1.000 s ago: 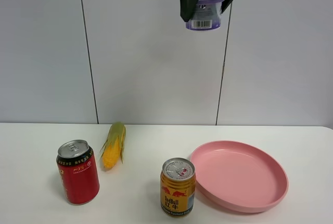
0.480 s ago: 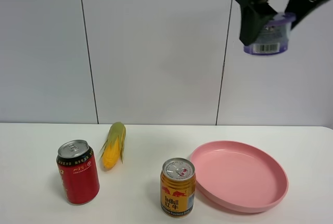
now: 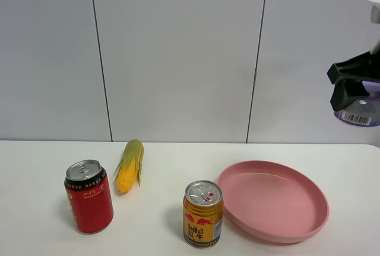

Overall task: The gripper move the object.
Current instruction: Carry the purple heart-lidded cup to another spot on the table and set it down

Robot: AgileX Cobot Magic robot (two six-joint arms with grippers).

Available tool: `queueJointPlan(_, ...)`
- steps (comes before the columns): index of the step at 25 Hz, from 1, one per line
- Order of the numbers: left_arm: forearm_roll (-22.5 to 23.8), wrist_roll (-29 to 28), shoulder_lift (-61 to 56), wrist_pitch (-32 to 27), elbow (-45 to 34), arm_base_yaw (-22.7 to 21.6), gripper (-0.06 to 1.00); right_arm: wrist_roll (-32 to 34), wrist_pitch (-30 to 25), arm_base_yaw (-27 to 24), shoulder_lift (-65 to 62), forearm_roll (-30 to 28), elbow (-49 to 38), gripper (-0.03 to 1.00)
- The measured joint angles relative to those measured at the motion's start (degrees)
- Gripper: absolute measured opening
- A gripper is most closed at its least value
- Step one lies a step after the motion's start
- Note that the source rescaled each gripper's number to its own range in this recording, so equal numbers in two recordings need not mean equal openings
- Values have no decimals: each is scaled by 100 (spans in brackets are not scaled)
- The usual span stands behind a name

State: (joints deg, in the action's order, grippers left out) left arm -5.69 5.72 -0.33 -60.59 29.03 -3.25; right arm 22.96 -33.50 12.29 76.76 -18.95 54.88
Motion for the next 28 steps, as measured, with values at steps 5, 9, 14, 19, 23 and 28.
queueJointPlan(5,0,0,0,0,0,0,100,250,885,-650,743,-4,-257,0)
queueJointPlan(9,0,0,0,0,0,0,100,424,1165,-939,1630,-55,-257,0)
queueJointPlan(14,0,0,0,0,0,0,100,485,1908,-962,2477,62,-266,0)
queueJointPlan(19,0,0,0,0,0,0,100,473,2603,-962,2848,64,-266,0)
queueJointPlan(23,0,0,0,0,0,0,100,309,3169,-962,3090,64,-266,0)
queueJointPlan(28,0,0,0,0,0,0,100,166,3220,-962,3267,71,-266,0)
